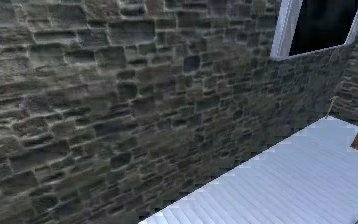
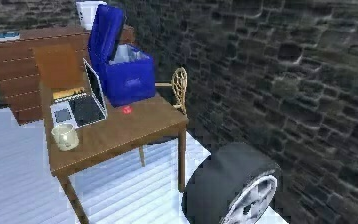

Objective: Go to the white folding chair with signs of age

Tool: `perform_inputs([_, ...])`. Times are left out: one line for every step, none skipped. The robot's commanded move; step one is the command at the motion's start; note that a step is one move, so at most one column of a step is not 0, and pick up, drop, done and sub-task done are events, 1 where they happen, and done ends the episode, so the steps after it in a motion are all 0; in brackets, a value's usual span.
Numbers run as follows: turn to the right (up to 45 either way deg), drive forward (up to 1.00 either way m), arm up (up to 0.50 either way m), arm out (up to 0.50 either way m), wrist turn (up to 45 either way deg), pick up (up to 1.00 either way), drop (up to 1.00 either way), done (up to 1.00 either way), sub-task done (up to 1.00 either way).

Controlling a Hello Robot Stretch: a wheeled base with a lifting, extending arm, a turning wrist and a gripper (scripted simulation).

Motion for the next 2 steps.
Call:
perform_inputs([-45.0, 0.00, 0.00, 0.00, 0.0, 0.00, 0.00, 0.00, 0.00])
perform_inputs([-45.0, 0.00, 0.00, 0.00, 0.0, 0.00, 0.00, 0.00, 0.00])
